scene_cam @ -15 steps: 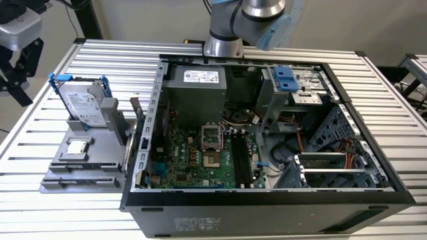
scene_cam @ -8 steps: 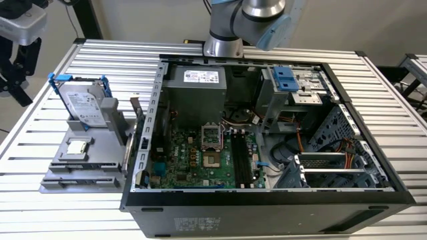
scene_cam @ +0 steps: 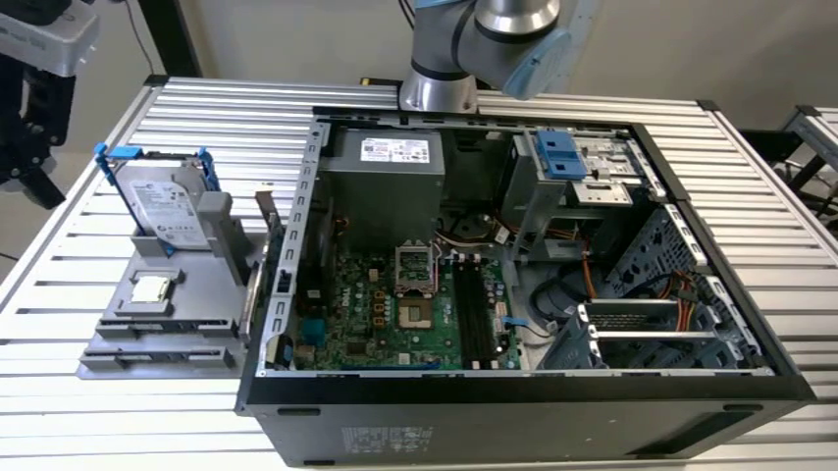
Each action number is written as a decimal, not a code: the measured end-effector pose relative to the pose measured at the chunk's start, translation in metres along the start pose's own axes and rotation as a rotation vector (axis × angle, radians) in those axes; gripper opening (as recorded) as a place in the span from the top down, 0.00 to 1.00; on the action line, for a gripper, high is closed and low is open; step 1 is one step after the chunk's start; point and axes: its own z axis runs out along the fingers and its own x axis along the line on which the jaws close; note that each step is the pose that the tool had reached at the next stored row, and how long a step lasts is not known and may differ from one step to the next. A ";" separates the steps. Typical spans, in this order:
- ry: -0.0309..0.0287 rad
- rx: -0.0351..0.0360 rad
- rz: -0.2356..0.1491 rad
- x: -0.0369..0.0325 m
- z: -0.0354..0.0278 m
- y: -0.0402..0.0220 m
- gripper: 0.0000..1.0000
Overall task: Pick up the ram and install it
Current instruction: 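Pick up the ram and move it above insertion slot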
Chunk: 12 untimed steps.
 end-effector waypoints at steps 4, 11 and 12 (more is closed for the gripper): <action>-0.0023 0.0057 -0.071 0.0000 0.0001 0.0000 1.00; -0.0070 0.0164 -0.195 0.0000 0.0002 0.0000 1.00; -0.0076 0.0177 -0.213 0.0000 0.0002 0.0000 1.00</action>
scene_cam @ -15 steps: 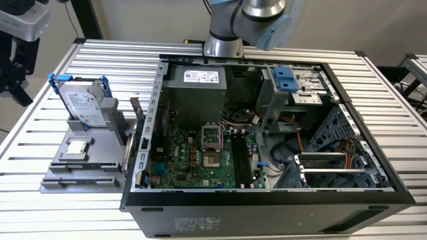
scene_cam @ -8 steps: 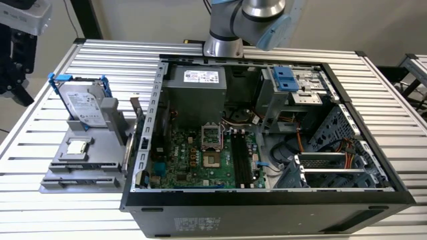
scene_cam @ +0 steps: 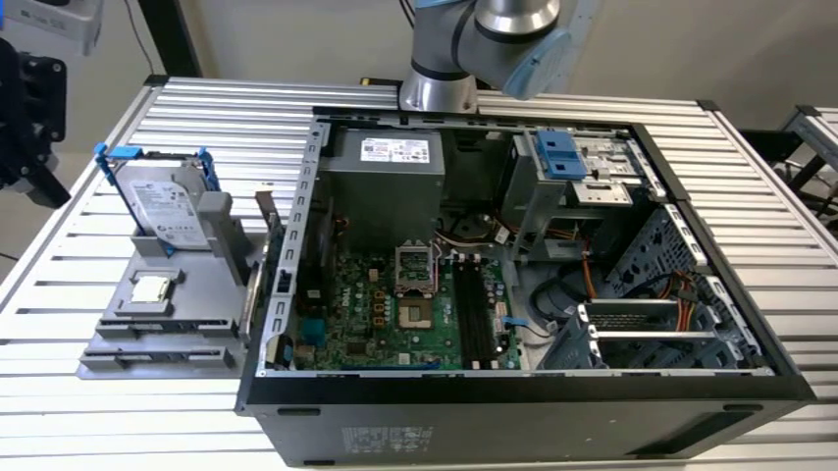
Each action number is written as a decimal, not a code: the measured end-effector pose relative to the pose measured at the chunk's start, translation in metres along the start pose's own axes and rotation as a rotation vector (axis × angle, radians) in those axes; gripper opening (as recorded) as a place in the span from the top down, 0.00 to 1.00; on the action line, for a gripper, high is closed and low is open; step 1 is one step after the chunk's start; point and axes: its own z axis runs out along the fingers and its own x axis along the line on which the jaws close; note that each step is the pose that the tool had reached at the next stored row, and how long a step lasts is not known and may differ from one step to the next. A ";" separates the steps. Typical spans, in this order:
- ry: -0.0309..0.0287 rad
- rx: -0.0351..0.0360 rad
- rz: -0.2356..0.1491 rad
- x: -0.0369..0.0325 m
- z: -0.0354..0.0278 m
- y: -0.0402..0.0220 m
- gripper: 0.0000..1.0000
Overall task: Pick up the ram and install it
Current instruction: 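Pick up the ram and move it above insertion slot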
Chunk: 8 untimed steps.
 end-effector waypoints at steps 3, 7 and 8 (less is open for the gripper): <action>-0.0008 0.0007 -0.055 0.0000 0.0001 0.0000 1.00; -0.0008 -0.0028 -0.123 0.0000 0.0003 0.0001 1.00; -0.0008 -0.0038 -0.142 0.0000 0.0004 0.0001 1.00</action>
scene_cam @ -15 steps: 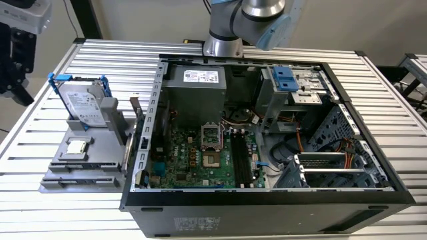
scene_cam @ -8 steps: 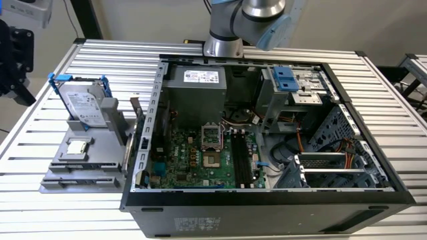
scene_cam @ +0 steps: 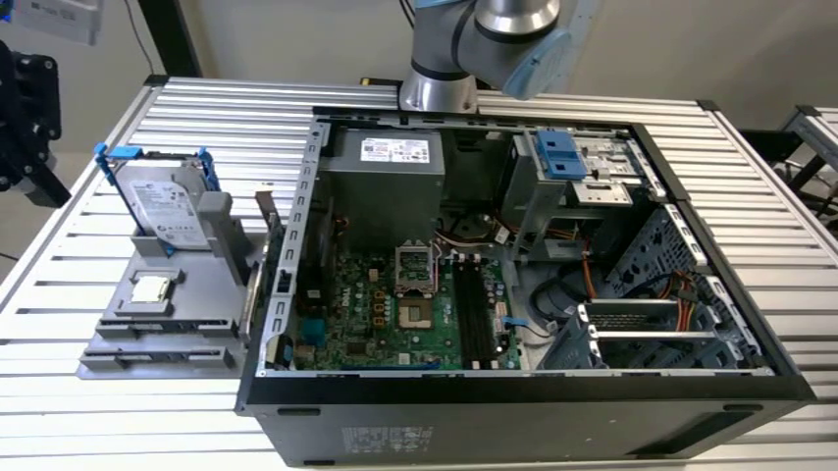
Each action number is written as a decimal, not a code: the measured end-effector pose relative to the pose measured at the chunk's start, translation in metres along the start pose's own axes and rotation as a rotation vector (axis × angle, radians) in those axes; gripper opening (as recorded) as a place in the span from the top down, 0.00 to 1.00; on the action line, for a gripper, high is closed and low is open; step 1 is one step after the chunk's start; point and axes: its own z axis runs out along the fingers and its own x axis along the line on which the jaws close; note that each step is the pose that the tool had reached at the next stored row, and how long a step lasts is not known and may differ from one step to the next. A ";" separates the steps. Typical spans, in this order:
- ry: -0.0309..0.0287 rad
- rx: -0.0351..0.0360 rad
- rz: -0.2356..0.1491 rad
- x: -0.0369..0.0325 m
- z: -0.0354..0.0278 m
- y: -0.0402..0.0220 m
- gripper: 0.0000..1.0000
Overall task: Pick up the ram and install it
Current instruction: 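Pick up the ram and move it above insertion slot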
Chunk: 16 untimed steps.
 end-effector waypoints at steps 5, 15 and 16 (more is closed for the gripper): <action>0.0000 -0.0048 -0.091 0.0000 0.0001 0.0000 1.00; 0.0001 -0.0124 -0.234 0.0000 0.0004 0.0000 1.00; 0.0000 -0.0124 -0.234 0.0000 0.0004 0.0000 1.00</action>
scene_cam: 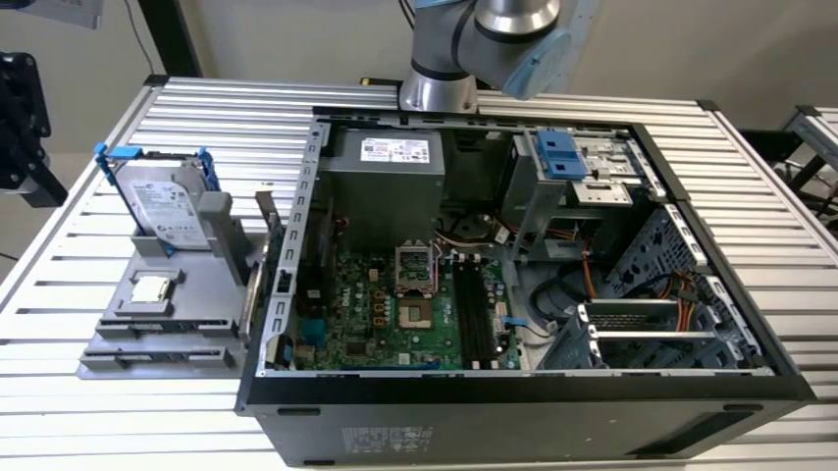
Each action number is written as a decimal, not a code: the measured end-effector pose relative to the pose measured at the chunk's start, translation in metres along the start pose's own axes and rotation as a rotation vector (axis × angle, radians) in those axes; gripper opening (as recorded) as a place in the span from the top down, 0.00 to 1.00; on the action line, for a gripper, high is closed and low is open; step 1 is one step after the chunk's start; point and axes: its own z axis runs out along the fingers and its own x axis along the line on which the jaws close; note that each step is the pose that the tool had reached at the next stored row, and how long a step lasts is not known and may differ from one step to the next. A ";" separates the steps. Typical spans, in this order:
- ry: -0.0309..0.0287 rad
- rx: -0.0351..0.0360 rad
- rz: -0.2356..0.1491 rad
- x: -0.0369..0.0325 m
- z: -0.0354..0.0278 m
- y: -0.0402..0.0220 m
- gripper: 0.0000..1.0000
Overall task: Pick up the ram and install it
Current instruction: 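Pick up the ram and move it above insertion slot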
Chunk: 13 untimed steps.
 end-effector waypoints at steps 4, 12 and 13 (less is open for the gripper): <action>0.0001 -0.0001 -0.001 0.0000 0.0000 0.0000 1.00; 0.0001 0.0002 0.006 0.0000 0.0001 0.0000 1.00; 0.0001 0.0002 0.006 0.0000 0.0001 0.0000 1.00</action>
